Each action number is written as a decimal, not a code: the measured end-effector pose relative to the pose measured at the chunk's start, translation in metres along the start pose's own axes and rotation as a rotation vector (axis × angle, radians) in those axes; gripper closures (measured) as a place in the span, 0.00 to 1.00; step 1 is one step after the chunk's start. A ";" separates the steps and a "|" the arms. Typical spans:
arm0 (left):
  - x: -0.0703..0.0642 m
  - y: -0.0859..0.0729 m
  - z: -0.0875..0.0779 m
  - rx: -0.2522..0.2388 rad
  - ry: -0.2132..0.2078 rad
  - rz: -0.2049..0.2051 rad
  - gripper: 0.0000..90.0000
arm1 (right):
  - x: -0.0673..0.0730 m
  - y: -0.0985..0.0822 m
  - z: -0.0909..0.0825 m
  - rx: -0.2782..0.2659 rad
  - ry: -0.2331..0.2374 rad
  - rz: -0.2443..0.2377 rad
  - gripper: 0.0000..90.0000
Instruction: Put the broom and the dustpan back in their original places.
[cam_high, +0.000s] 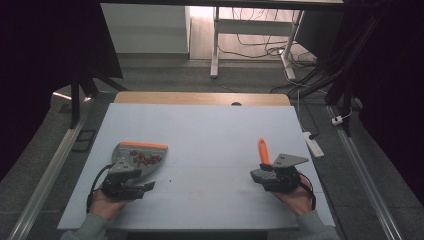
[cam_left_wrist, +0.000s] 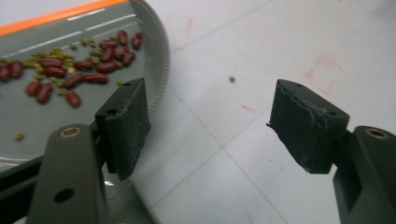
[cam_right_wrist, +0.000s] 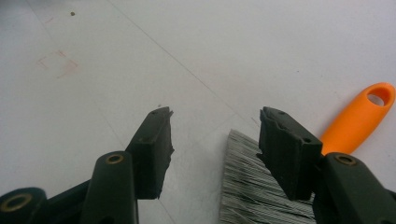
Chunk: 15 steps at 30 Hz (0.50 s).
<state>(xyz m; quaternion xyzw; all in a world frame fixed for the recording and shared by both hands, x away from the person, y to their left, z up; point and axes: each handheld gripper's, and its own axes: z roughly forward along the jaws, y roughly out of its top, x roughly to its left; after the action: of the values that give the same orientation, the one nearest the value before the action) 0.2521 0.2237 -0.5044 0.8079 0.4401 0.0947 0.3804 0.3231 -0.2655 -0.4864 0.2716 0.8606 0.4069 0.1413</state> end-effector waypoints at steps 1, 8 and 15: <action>-0.001 0.000 0.001 0.004 0.000 0.003 0.33 | 0.001 0.000 0.000 -0.002 0.000 -0.004 0.49; -0.001 0.000 0.000 0.002 0.008 -0.001 0.33 | 0.001 0.000 -0.001 -0.014 -0.002 -0.004 0.49; 0.000 0.000 0.000 0.002 0.012 -0.006 0.33 | 0.001 0.000 -0.003 -0.019 -0.011 -0.005 0.49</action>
<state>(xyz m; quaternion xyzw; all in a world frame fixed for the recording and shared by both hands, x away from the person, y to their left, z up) 0.2523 0.2235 -0.5044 0.8063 0.4449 0.0981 0.3773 0.3211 -0.2671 -0.4850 0.2704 0.8566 0.4132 0.1497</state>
